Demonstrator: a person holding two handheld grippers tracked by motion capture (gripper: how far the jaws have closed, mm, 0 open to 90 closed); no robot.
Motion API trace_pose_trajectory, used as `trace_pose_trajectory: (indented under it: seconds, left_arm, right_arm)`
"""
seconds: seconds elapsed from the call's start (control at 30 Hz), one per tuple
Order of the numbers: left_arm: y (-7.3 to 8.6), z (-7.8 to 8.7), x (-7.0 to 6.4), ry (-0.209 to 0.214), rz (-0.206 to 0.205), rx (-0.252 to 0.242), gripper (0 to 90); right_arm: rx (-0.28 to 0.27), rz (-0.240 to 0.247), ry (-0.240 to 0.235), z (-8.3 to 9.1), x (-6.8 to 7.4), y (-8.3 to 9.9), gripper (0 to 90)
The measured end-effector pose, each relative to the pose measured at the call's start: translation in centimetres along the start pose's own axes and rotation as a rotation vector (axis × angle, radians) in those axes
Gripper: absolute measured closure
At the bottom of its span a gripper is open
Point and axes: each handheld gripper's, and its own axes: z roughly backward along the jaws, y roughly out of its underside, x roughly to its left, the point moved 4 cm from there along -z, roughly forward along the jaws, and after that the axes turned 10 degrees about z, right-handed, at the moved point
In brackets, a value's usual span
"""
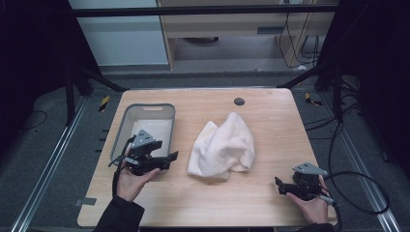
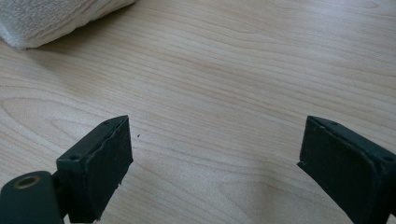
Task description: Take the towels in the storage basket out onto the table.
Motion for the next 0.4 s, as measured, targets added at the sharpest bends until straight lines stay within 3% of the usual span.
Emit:
trace_pose_trajectory:
  seconds: [0.4]
  left_arm:
    - [3.0,2.8,3.9,-0.062,0.078,-0.028,28.1]
  right_arm:
    - [0.002,-0.003,0.000,0.0,0.1,0.0,9.2]
